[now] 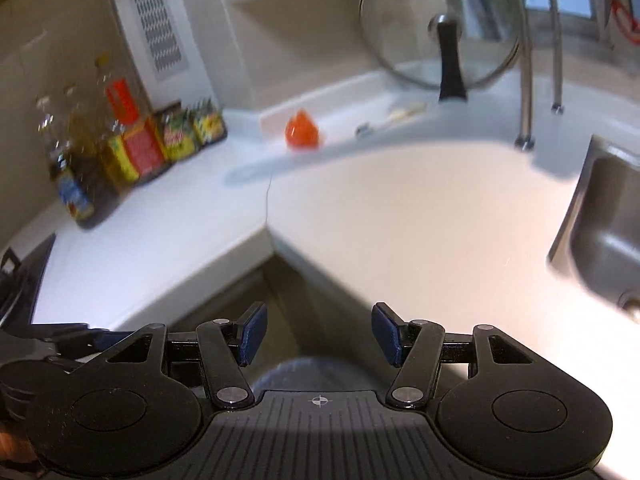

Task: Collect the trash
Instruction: 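Move both tools back toward the countertop, then grasp the orange mesh scrubber with the left tool while the right tool grasps the white toothbrush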

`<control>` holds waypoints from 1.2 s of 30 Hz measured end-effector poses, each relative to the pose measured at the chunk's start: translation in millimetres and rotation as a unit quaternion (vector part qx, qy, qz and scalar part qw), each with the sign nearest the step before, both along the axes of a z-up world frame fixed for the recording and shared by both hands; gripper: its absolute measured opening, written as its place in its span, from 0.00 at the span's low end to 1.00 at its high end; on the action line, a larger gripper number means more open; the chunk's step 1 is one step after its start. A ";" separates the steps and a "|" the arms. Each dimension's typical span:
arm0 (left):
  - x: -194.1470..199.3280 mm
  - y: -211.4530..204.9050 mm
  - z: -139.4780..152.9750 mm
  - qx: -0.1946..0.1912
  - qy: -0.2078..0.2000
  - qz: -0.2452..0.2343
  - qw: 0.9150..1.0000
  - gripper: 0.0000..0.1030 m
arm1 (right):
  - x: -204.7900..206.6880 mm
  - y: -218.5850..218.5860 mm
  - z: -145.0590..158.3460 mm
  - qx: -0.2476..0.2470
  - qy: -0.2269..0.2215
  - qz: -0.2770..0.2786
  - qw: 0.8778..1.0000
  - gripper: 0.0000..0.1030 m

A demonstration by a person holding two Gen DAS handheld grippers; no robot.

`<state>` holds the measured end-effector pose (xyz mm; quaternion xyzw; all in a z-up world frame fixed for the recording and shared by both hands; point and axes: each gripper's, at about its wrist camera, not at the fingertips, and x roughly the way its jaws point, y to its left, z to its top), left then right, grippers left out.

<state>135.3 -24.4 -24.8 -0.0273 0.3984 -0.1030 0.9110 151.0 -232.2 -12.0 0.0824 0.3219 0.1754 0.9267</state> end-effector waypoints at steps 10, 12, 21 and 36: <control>45.8 26.0 42.0 0.002 -0.048 0.030 0.998 0.68 | 25.4 -17.9 35.3 -0.005 -0.037 -0.055 0.998 0.57; 59.4 27.3 44.8 -0.001 -0.056 0.035 0.998 0.68 | 39.7 -19.3 39.3 -0.004 -0.041 -0.059 0.997 0.57; 149.3 15.6 48.5 -0.008 -0.069 0.088 0.994 0.68 | 168.3 -32.3 35.3 0.017 -0.031 -0.037 0.999 0.57; 319.1 -36.4 10.0 0.033 -0.044 0.134 0.989 0.64 | 337.5 -59.7 2.3 0.040 0.003 -0.027 0.999 0.56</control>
